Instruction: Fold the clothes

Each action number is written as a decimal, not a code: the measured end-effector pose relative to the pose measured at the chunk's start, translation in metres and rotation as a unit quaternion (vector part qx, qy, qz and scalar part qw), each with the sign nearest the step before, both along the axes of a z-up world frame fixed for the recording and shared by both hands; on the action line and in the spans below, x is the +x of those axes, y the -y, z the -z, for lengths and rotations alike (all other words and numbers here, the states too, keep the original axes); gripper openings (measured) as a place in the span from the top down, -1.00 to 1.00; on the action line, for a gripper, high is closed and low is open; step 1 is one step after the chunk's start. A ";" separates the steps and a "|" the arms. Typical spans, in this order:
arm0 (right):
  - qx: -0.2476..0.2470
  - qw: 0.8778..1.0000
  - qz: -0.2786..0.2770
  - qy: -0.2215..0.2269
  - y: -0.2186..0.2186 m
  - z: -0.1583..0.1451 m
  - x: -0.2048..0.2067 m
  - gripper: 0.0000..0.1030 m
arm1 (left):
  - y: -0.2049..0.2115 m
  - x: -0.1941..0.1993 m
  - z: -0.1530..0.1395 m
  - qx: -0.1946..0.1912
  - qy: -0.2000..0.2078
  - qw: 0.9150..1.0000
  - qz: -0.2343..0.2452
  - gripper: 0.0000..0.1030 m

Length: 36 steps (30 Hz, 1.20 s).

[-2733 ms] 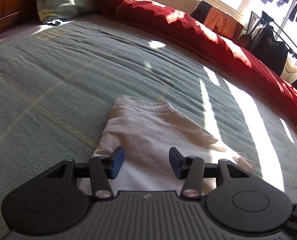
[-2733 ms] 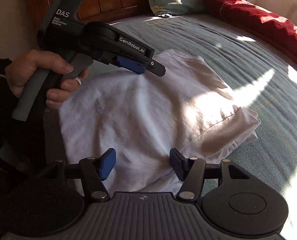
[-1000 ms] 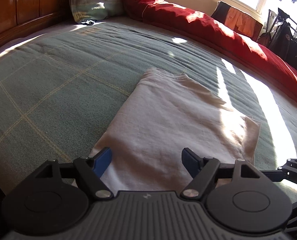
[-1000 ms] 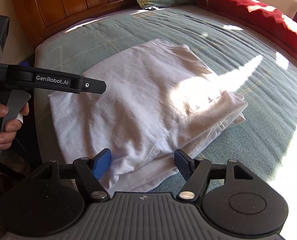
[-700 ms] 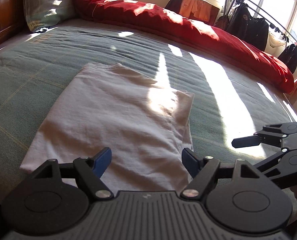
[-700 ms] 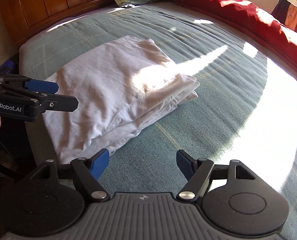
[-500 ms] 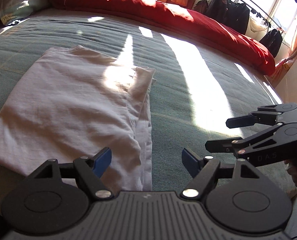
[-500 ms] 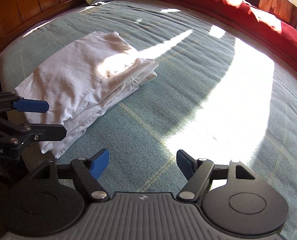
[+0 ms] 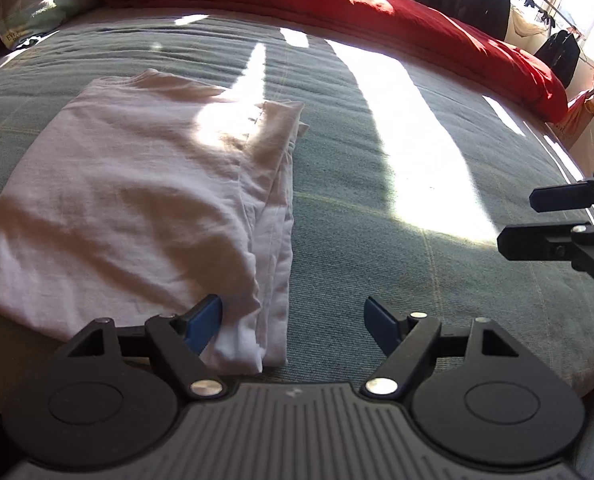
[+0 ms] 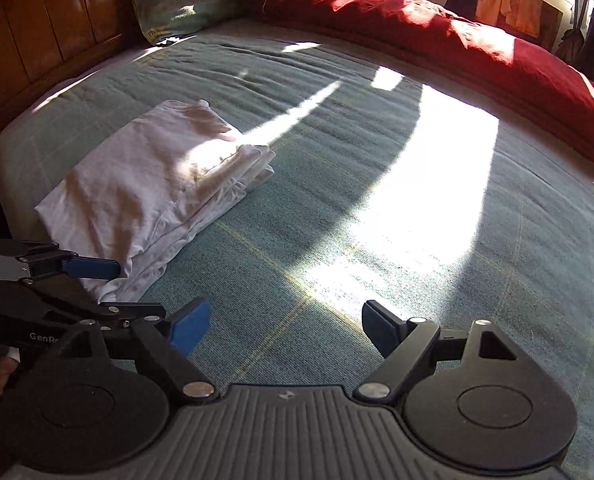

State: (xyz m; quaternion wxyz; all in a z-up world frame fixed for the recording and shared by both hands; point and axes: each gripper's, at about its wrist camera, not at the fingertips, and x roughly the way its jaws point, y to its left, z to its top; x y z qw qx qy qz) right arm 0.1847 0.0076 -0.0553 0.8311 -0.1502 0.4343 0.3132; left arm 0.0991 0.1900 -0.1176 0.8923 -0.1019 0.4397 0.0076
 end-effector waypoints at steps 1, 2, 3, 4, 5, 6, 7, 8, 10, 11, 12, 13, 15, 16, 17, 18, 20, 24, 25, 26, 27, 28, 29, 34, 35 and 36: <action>0.002 1.000 0.002 0.002 0.003 -0.002 -0.002 -0.72 | 0.002 -0.004 -0.006 0.014 0.008 1.000 0.000 -0.51; 0.004 1.000 0.004 0.003 0.006 -0.005 -0.003 -0.76 | 0.004 -0.008 -0.013 0.028 0.019 0.999 -0.001 -0.52; 0.006 1.000 0.008 0.005 0.008 -0.007 -0.003 -0.80 | 0.006 -0.013 -0.024 0.041 0.034 0.999 -0.002 -0.52; 0.009 1.000 0.012 0.006 0.011 -0.010 -0.004 -0.81 | 0.008 -0.018 -0.034 0.054 0.049 0.997 -0.003 -0.53; 0.012 1.000 0.016 0.007 0.013 -0.012 -0.005 -0.83 | 0.011 -0.024 -0.045 0.067 0.065 0.996 -0.003 -0.57; 0.015 1.000 0.019 0.008 0.015 -0.014 -0.007 -0.85 | 0.016 -0.028 -0.056 0.086 0.082 0.993 -0.002 -0.65; 0.019 1.000 0.021 0.011 0.018 -0.017 -0.009 -0.86 | 0.023 -0.033 -0.067 0.104 0.098 0.990 0.002 -0.68; 0.021 0.999 0.022 0.015 0.021 -0.020 -0.011 -0.90 | 0.028 -0.037 -0.075 0.115 0.112 0.987 0.006 -0.75; 0.023 0.999 0.026 0.022 0.028 -0.024 -0.018 -1.00 | 0.039 -0.045 -0.089 0.122 0.135 0.983 0.014 -0.84; 0.023 0.999 0.029 0.025 0.032 -0.026 -0.021 -1.00 | 0.045 -0.048 -0.094 0.120 0.144 0.982 0.018 -0.90; 0.026 0.999 0.032 0.024 0.038 -0.027 -0.024 -1.00 | 0.050 -0.051 -0.099 0.114 0.149 0.982 0.023 -0.94; 0.030 0.999 0.036 0.022 0.043 -0.028 -0.027 -1.00 | 0.054 -0.052 -0.103 0.103 0.155 0.982 0.028 -0.95; 0.037 0.998 0.044 0.015 0.055 -0.029 -0.032 -1.00 | 0.060 -0.055 -0.107 0.069 0.166 0.983 0.039 -0.95; 0.040 0.998 0.048 0.009 0.060 -0.029 -0.035 -1.00 | 0.062 -0.055 -0.108 0.051 0.168 0.984 0.039 -0.95; 0.042 0.998 0.050 0.002 0.065 -0.028 -0.037 -1.00 | 0.065 -0.056 -0.110 0.038 0.168 0.985 0.032 -0.95; 0.044 0.998 0.052 -0.004 0.070 -0.027 -0.040 -1.00 | 0.068 -0.057 -0.112 0.034 0.168 0.985 0.023 -0.95; 0.050 0.997 0.060 -0.013 0.080 -0.025 -0.046 -1.00 | 0.074 -0.059 -0.116 0.039 0.168 0.985 0.005 -0.95; 0.063 0.995 0.069 -0.023 0.098 -0.024 -0.056 -1.00 | 0.085 -0.061 -0.122 0.047 0.154 0.987 -0.009 -0.96; 0.066 0.995 0.071 -0.022 0.102 -0.024 -0.058 -1.00 | 0.089 -0.061 -0.123 0.048 0.151 0.987 -0.008 -0.96; 0.068 0.995 0.073 -0.022 0.106 -0.024 -0.060 -1.00 | 0.092 -0.062 -0.124 0.050 0.150 0.987 -0.005 -0.96; 0.072 0.994 0.074 -0.022 0.111 -0.025 -0.062 -1.00 | 0.096 -0.062 -0.124 0.053 0.146 0.988 -0.003 -0.96; 0.077 0.994 0.076 -0.022 0.116 -0.026 -0.064 -1.00 | 0.100 -0.062 -0.124 0.057 0.141 0.988 -0.002 -0.96; 0.082 0.993 0.078 -0.021 0.121 -0.027 -0.066 -1.00 | 0.105 -0.062 -0.125 0.060 0.135 0.989 -0.001 -0.96; 0.102 0.990 0.094 -0.025 0.143 -0.028 -0.074 -1.00 | 0.127 -0.062 -0.124 0.061 0.109 0.992 0.005 -0.96; 0.103 0.989 0.098 -0.029 0.146 -0.028 -0.075 -1.00 | 0.132 -0.060 -0.123 0.061 0.101 0.993 0.002 -0.96; 0.102 0.989 0.101 -0.034 0.149 -0.027 -0.077 -1.00 | 0.135 -0.059 -0.122 0.062 0.091 0.994 -0.005 -0.96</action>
